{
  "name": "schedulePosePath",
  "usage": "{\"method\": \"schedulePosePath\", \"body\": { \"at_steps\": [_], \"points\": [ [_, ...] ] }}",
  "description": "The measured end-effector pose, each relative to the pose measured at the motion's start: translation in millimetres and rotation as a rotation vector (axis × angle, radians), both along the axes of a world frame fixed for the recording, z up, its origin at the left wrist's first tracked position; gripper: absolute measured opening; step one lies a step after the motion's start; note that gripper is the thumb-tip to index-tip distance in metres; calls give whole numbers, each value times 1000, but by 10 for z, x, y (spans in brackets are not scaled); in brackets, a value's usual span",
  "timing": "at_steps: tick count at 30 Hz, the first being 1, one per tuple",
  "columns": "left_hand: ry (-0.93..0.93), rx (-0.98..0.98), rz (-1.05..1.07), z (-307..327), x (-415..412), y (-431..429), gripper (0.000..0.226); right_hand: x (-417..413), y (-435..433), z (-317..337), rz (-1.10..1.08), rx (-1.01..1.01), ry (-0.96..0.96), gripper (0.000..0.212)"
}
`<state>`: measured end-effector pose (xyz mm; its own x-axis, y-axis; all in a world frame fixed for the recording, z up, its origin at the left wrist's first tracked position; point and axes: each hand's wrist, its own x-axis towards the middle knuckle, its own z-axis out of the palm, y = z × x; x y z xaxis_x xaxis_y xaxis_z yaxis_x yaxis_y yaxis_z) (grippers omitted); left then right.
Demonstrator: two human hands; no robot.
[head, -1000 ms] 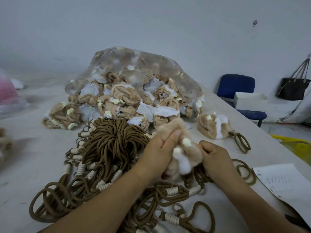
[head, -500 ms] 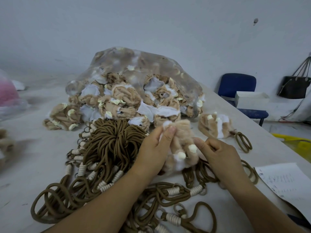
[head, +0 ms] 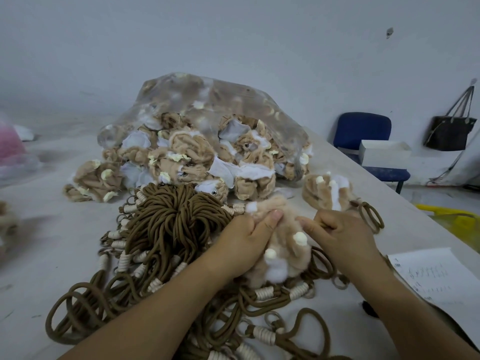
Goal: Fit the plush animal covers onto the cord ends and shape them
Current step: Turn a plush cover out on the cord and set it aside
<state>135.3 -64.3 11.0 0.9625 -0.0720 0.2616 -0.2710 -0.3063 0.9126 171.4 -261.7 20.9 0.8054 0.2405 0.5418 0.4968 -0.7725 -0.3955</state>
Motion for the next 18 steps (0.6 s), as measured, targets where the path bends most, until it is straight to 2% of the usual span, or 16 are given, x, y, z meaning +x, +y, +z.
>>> {"method": "schedulePosePath", "body": {
  "at_steps": [2, 4, 8, 10, 14, 18],
  "points": [
    [-31, 31, 43, -2, 13, -19, 37, -53, 83, -68, -56, 65, 97, 71],
    [-80, 44, 128, 4, 23, -22, 34, -82, 154, -138, -91, 138, 173, 69],
    [-115, -86, 217, -7, 26, 15, 54, -79, 204, -142, -97, 182, 246, 68],
    [-152, -109, 217, -2, 26, 38, 52, -69, 168, -126, -123, 164, 247, 71],
    [-183, -121, 230, -2, 47, 48, 24, -42, 108, -94, -155, 92, 203, 73],
    [-186, -114, 263, 12, 65, 79, 23, 8, 22, -83, -172, 13, 119, 80]
  ]
}}
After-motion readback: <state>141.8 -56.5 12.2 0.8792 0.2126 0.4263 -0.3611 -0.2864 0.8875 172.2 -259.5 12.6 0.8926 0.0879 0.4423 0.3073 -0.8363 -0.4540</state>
